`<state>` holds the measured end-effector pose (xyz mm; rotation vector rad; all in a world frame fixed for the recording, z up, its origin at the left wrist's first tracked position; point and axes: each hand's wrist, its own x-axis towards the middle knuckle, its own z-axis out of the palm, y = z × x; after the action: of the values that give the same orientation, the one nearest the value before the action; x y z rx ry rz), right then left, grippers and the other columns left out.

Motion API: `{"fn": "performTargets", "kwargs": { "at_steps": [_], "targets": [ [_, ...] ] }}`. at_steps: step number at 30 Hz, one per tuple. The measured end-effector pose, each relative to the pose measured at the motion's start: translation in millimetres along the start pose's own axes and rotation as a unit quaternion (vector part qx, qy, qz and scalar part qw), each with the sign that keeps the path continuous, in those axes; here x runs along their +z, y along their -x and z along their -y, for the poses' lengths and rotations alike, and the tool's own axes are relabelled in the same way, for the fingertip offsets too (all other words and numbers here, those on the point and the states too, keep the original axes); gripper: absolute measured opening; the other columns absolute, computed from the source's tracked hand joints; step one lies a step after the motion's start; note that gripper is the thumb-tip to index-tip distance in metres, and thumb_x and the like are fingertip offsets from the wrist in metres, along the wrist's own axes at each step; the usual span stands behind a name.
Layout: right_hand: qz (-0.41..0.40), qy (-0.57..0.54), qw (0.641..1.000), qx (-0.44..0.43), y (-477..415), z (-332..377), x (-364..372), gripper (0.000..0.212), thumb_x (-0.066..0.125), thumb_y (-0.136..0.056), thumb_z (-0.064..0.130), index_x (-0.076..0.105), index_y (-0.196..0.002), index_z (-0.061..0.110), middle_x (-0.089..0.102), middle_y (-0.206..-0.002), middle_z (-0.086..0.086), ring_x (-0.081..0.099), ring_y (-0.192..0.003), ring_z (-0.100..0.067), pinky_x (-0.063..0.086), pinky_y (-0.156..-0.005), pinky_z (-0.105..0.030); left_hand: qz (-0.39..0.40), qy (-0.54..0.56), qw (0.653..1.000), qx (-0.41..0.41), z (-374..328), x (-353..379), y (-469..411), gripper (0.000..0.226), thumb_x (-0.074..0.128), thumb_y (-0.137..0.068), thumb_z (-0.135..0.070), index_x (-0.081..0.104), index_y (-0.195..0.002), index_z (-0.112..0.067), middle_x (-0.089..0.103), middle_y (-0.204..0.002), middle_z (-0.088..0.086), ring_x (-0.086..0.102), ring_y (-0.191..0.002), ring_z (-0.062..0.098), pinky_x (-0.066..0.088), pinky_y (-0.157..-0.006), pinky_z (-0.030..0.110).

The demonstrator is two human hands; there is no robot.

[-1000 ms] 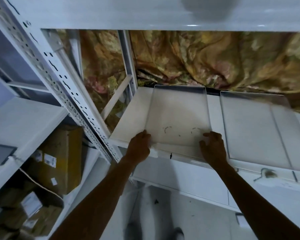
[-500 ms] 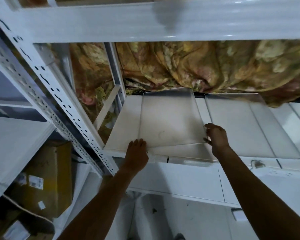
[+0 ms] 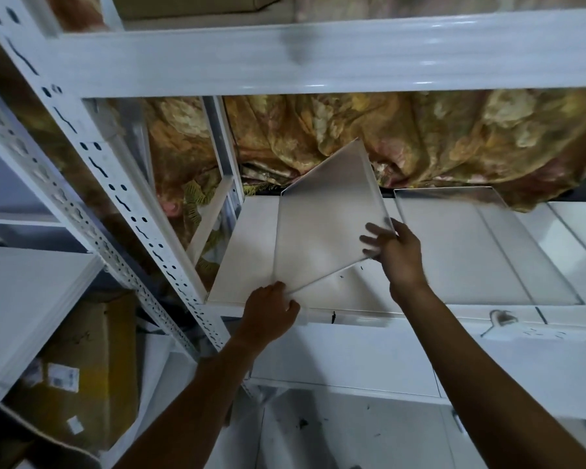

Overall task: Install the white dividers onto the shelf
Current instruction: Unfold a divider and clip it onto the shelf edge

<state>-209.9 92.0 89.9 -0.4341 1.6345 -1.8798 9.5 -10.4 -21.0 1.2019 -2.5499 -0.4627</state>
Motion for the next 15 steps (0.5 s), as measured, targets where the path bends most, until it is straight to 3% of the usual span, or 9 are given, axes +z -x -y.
{"fn": "performTargets", "kwargs": {
  "at_steps": [2, 4, 10, 15],
  "targets": [
    [0.021, 0.018, 1.000, -0.009, 5, 3, 11, 0.039, 0.049, -0.094, 0.000, 0.053, -0.132, 0.008, 0.072, -0.114, -0.013, 0.072, -0.090, -0.023, 0.057, -0.063, -0.027, -0.009, 0.008, 1.000, -0.005, 1, -3, -1, 0.045, 0.045, -0.089, -0.047, 0.065, -0.106, -0.011, 0.075, -0.095, 0.005, 0.070, -0.080, 0.022, 0.057, -0.080, 0.031],
    [0.034, 0.029, 0.999, -0.021, 9, 4, 22, 0.038, 0.052, -0.093, 0.002, 0.057, -0.129, 0.011, 0.074, -0.111, -0.012, 0.074, -0.088, -0.022, 0.057, -0.064, -0.030, -0.008, 0.022, 1.000, -0.013, 4, -5, -3, 0.043, 0.047, -0.091, -0.051, 0.064, -0.102, -0.013, 0.074, -0.096, 0.001, 0.070, -0.078, 0.021, 0.057, -0.077, 0.029],
    [0.077, 0.087, 0.992, -0.058, 21, 3, 51, 0.046, 0.053, -0.097, 0.011, 0.046, -0.142, 0.023, 0.070, -0.114, -0.008, 0.072, -0.094, -0.028, 0.061, -0.078, -0.049, 0.011, 0.108, 0.992, -0.059, 4, -12, -1, 0.040, 0.058, -0.092, -0.051, 0.062, -0.111, -0.016, 0.071, -0.107, -0.001, 0.069, -0.092, 0.019, 0.054, -0.083, 0.026],
    [0.153, 0.136, 0.979, -0.016, 33, 10, 73, 0.053, 0.057, -0.094, 0.018, 0.043, -0.140, 0.040, 0.068, -0.109, -0.007, 0.069, -0.100, -0.030, 0.062, -0.079, -0.048, 0.035, 0.146, 0.986, -0.076, 2, -17, 8, 0.049, 0.057, -0.093, -0.054, 0.057, -0.126, -0.018, 0.067, -0.122, -0.001, 0.066, -0.104, 0.016, 0.049, -0.086, 0.022]
  ]
}}
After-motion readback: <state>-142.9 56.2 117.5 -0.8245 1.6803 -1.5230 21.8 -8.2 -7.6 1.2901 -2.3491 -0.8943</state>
